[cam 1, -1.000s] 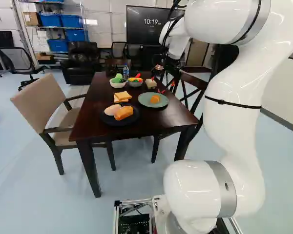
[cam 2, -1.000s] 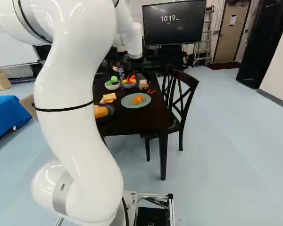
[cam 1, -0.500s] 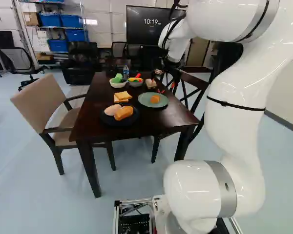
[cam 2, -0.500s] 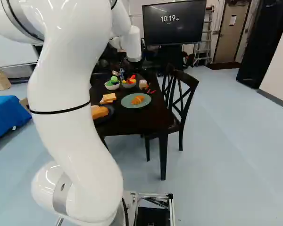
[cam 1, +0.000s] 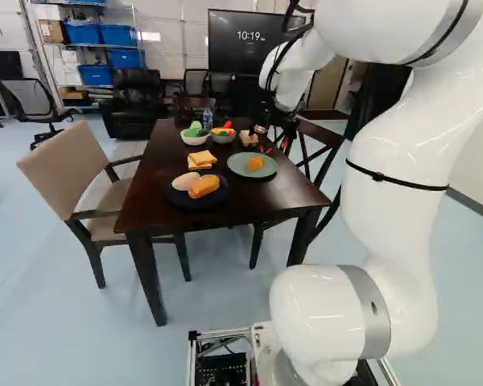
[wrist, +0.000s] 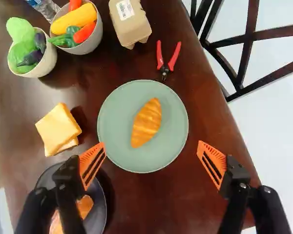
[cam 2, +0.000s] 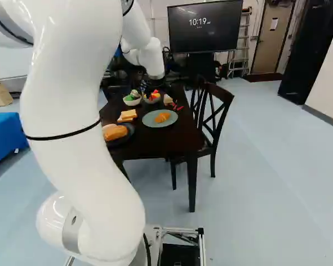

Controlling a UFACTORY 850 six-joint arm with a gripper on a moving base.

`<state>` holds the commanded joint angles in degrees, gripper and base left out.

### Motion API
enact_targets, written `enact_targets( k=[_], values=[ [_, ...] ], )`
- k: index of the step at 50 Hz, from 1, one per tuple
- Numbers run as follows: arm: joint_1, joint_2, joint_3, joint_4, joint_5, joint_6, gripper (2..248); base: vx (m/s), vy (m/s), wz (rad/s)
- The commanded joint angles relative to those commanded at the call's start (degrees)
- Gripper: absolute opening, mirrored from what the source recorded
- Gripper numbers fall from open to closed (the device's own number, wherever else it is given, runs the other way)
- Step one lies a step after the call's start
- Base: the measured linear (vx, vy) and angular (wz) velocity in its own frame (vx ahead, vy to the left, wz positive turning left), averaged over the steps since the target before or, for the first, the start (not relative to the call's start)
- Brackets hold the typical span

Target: Move the croissant to the empty plate

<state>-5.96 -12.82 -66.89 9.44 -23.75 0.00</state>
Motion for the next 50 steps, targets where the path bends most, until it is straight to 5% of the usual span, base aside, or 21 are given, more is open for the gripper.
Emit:
enact_targets(
  k=[50],
  values=[
    [2.64,12.79,27.46,-4.19,32.72,0.0,247,0.0,0.0,0.0]
  ],
)
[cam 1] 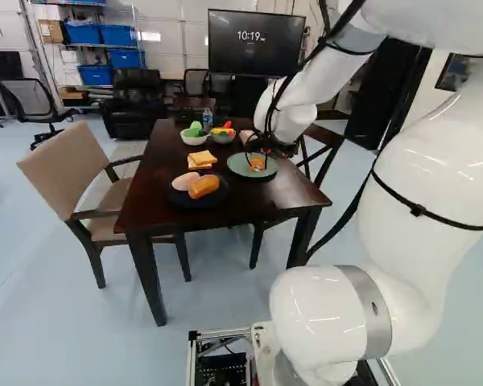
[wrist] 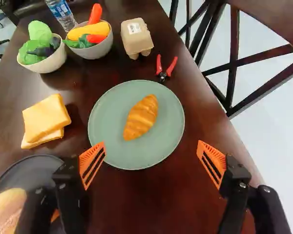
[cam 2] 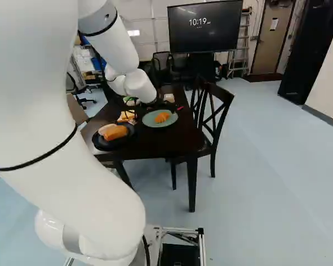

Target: Move the croissant to the empty plate

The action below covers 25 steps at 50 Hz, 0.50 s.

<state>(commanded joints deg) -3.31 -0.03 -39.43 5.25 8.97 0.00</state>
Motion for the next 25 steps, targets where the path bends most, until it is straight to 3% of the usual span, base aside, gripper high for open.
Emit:
enact_targets(
  k=[25],
  values=[
    [1.31,6.34,13.62,-2.08,16.23,0.0,247,0.0,0.0,0.0]
  ],
)
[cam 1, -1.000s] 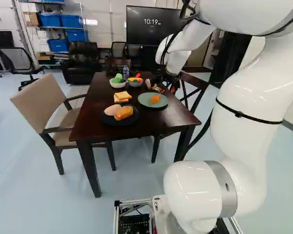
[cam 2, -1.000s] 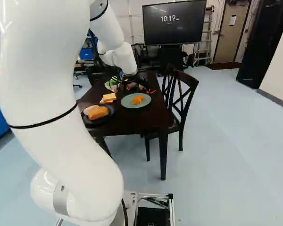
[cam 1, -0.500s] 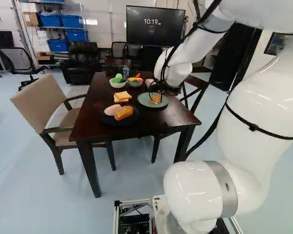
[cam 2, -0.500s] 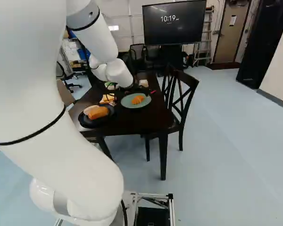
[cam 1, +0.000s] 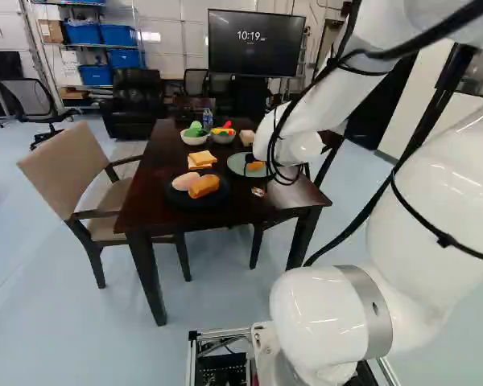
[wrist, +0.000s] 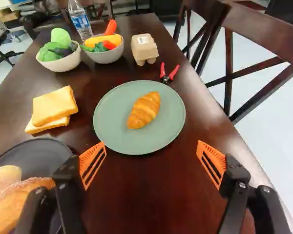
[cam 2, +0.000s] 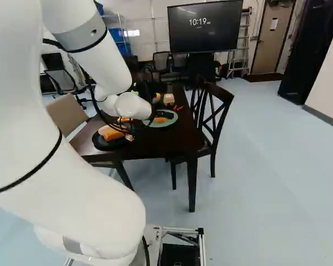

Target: Move the croissant to the empty plate

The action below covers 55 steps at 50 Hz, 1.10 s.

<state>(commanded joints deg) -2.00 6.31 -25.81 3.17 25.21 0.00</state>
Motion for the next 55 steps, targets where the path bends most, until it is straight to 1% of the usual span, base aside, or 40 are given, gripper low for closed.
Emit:
enact_targets(
  k=[23,44,55],
  values=[
    [0.92,4.44,9.52,-1.45,11.35,0.0,247,0.0,0.0,0.0],
    [1.51,7.31,15.7,-2.39,18.71,0.0,247,0.0,0.0,0.0],
    [1.72,8.34,17.92,-2.73,21.35,0.0,247,0.0,0.0,0.0]
  ],
)
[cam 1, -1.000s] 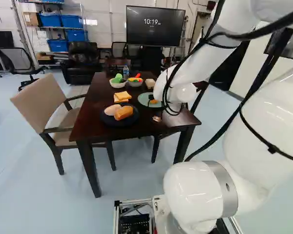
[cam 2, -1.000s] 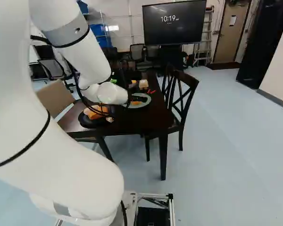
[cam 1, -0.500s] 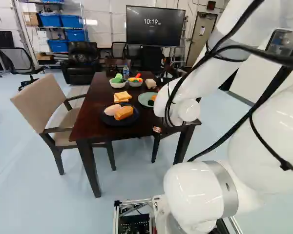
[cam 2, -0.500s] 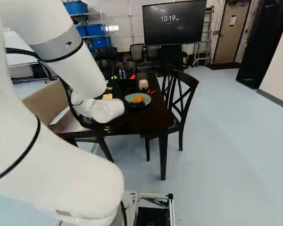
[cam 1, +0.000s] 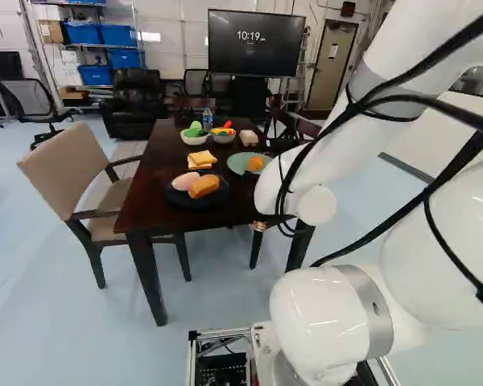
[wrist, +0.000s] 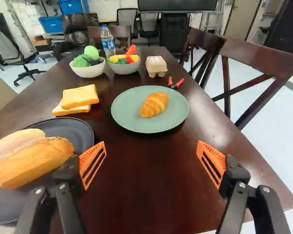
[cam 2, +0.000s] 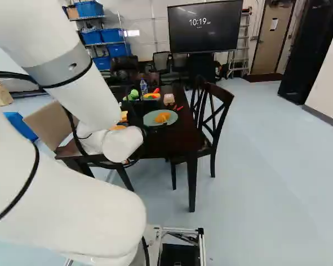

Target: Move the croissant to the empty plate

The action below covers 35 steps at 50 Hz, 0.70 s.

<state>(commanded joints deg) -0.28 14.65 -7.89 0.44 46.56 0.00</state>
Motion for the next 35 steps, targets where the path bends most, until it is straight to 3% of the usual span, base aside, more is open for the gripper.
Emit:
enact_targets(
  k=[35],
  values=[
    [0.28,1.35,2.89,-0.44,3.44,0.0,247,0.0,0.0,0.0]
  ],
)
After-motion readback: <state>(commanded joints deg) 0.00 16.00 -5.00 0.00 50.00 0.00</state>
